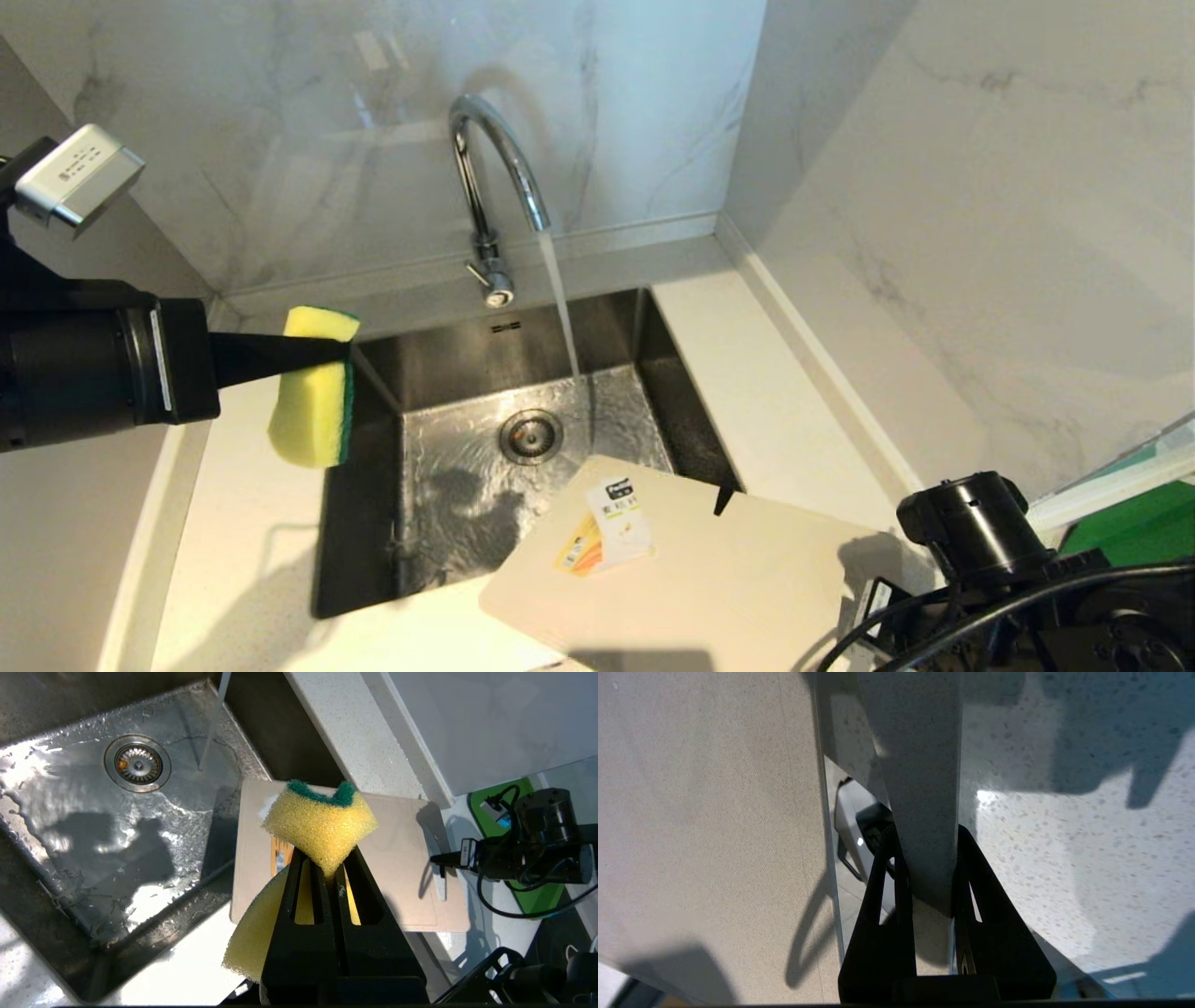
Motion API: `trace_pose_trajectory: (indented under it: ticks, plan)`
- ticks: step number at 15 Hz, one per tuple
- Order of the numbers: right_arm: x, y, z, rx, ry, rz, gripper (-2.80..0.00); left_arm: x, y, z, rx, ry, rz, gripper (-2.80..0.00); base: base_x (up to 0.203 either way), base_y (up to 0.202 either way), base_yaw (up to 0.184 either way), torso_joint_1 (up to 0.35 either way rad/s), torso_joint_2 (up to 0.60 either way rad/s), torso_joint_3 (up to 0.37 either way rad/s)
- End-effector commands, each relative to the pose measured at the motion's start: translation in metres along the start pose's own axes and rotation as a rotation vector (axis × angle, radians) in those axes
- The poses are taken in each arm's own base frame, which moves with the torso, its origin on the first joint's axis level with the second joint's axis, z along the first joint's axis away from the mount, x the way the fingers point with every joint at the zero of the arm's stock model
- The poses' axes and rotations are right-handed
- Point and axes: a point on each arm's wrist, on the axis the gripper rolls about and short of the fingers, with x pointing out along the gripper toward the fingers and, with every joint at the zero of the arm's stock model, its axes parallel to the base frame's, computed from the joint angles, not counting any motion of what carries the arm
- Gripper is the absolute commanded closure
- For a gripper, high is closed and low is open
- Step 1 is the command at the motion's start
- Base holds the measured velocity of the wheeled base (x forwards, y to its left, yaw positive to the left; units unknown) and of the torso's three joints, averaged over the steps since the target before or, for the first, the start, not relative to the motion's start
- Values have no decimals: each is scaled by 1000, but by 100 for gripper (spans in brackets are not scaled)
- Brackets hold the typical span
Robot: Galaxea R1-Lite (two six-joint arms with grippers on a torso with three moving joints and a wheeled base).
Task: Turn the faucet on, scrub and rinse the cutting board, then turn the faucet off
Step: Put down the cutting board, then put down the cleaning cloth
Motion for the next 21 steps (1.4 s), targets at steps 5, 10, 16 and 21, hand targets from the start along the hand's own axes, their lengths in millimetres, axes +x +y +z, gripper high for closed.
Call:
trace_pose_trajectory:
  ticks: [5,10,16,21]
  plan:
    - [13,4,6,10,11,-19,-280,-2,0,-1,-4,-1,-1,0,0,0,0,0,0,0]
    - [9,11,16,6,-49,27,-280,-4,0,-2,-4,-1,-1,0,0,0,0,0,0,0]
    - [-53,27,40,-36,-136,100,-280,-5,-1,1,-2,-12,-5,0,0,0,0,0,0,0]
    - [-114,32,51,-146,-174,57,0,-5,-1,3,0,-23,-7,0,0,0,0,0,0,0]
